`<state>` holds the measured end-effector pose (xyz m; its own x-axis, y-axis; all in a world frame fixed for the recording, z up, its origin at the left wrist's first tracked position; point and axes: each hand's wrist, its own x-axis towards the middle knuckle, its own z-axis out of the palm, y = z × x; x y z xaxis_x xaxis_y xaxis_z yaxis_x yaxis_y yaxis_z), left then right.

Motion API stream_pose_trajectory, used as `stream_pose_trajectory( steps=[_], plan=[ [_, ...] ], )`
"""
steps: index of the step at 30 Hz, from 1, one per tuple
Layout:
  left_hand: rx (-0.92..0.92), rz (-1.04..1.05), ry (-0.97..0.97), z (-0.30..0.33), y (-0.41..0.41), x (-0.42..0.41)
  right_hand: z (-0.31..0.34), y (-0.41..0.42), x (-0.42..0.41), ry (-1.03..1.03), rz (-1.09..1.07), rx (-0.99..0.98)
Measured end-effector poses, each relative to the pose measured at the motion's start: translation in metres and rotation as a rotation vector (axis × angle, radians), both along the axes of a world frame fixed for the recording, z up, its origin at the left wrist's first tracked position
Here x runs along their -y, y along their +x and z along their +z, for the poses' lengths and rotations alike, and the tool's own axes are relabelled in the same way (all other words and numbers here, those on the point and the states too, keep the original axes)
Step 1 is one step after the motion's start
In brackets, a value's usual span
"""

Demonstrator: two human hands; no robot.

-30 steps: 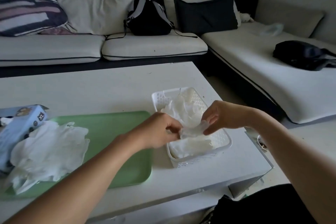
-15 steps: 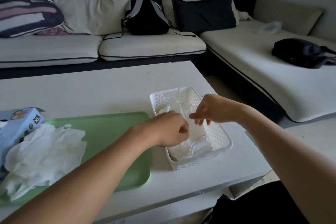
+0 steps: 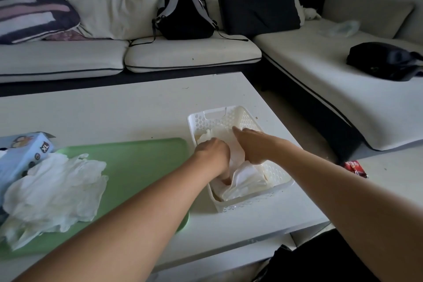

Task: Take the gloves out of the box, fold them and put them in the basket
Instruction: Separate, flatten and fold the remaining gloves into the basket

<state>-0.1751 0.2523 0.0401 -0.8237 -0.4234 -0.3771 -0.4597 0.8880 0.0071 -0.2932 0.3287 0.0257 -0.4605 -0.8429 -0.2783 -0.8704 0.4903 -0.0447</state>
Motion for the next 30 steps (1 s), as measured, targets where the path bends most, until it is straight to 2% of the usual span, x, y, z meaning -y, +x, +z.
stream_pose_trajectory(
  steps=[5, 9, 12, 17, 22, 30],
  plan=[
    [0.163, 0.03, -0.014, 0.002, -0.011, 0.001, 0.018, 0.014, -0.008, -0.063, 0.068, 0.014],
    [0.229, -0.056, -0.044, -0.005, -0.015, -0.002, 0.021, 0.027, -0.018, 0.109, 0.104, 0.162],
    [0.161, -0.049, -0.009, -0.007, -0.014, -0.003, 0.007, 0.021, -0.02, 0.205, 0.075, 0.193],
    [0.182, -0.017, -0.051, -0.025, -0.023, -0.001, -0.007, 0.021, -0.02, 0.241, 0.093, 0.108],
    [0.251, -0.004, -0.123, -0.022, -0.02, -0.009, -0.013, 0.015, -0.012, 0.247, 0.026, 0.122],
    [0.354, -0.041, -0.14, -0.033, -0.029, -0.005, -0.015, 0.014, -0.001, 0.269, 0.063, -0.09]
  ],
)
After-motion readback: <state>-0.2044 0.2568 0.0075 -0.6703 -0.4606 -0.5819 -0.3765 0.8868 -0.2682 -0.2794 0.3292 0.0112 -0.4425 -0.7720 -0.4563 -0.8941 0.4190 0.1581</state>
